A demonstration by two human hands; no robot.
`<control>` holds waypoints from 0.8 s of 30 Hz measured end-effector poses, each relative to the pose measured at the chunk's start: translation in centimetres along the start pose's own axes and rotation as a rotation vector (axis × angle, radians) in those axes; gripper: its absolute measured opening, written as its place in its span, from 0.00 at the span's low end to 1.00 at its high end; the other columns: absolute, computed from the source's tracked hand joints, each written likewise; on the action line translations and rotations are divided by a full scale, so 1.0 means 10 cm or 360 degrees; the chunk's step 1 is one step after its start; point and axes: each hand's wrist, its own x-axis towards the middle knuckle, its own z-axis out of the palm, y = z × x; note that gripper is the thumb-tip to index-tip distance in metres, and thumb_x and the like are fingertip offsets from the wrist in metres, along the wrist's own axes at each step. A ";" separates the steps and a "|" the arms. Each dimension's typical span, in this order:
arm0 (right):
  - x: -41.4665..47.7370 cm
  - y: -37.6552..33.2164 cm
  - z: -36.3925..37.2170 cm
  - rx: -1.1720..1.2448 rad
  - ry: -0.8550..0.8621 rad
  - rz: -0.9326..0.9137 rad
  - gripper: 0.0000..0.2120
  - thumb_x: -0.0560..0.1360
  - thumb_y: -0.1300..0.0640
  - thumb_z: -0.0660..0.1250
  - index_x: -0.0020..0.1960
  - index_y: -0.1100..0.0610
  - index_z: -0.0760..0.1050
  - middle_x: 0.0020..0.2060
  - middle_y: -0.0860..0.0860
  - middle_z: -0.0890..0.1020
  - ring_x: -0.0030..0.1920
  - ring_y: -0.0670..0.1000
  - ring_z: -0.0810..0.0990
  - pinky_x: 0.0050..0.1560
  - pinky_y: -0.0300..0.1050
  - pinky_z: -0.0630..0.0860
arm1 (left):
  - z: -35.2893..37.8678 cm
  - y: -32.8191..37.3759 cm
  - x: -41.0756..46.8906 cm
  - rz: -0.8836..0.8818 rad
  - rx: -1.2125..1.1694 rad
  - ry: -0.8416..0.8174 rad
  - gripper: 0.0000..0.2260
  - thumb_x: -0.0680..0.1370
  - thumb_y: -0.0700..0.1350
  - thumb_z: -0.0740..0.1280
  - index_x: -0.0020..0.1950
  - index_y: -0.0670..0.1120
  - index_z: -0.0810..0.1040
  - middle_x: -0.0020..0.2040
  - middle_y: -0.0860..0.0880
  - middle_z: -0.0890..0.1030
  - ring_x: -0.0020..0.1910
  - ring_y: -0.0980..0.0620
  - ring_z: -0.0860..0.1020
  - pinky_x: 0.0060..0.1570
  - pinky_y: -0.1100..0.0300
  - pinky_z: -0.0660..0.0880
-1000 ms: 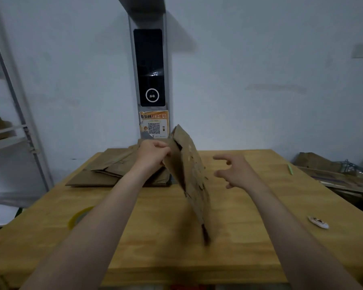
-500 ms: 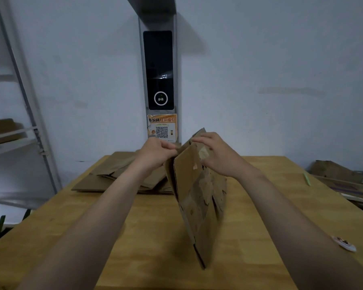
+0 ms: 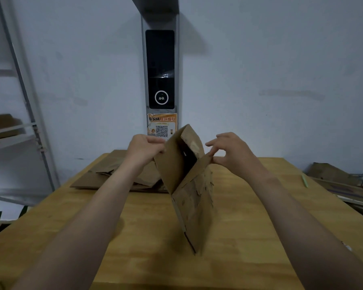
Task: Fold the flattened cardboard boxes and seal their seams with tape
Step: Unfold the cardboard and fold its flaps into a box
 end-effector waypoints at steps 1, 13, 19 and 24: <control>-0.06 0.03 -0.02 0.0007 0.0028 0.0022 0.11 0.71 0.55 0.79 0.42 0.43 0.79 0.56 0.43 0.84 0.67 0.46 0.72 0.63 0.42 0.69 | -0.03 0.00 0.01 0.0022 -0.0004 0.0064 0.11 0.73 0.38 0.75 0.46 0.54 0.86 0.54 0.48 0.85 0.54 0.50 0.81 0.40 0.62 0.76; -0.51 -0.28 -0.25 -0.0409 0.0188 -0.0058 0.05 0.72 0.56 0.77 0.40 0.48 0.82 0.37 0.42 0.82 0.42 0.46 0.74 0.49 0.47 0.75 | -0.06 -0.05 0.03 0.0036 0.0021 0.0613 0.13 0.78 0.41 0.71 0.61 0.51 0.85 0.46 0.50 0.85 0.31 0.58 0.76 0.30 0.67 0.67; -0.90 -0.46 -0.03 -0.0481 0.0170 -0.0034 0.06 0.72 0.47 0.75 0.38 0.44 0.81 0.36 0.40 0.81 0.39 0.45 0.78 0.62 0.53 0.67 | -0.05 -0.13 0.07 0.0119 0.0131 0.0576 0.12 0.79 0.43 0.71 0.60 0.52 0.86 0.46 0.50 0.85 0.31 0.57 0.76 0.30 0.68 0.66; -0.90 -0.40 0.09 -0.0515 0.0017 -0.0038 0.07 0.73 0.48 0.75 0.37 0.44 0.81 0.38 0.40 0.82 0.42 0.44 0.78 0.70 0.53 0.56 | -0.03 -0.18 0.20 0.0036 0.0117 0.0407 0.07 0.77 0.42 0.72 0.52 0.51 0.88 0.43 0.54 0.85 0.36 0.60 0.78 0.33 0.68 0.72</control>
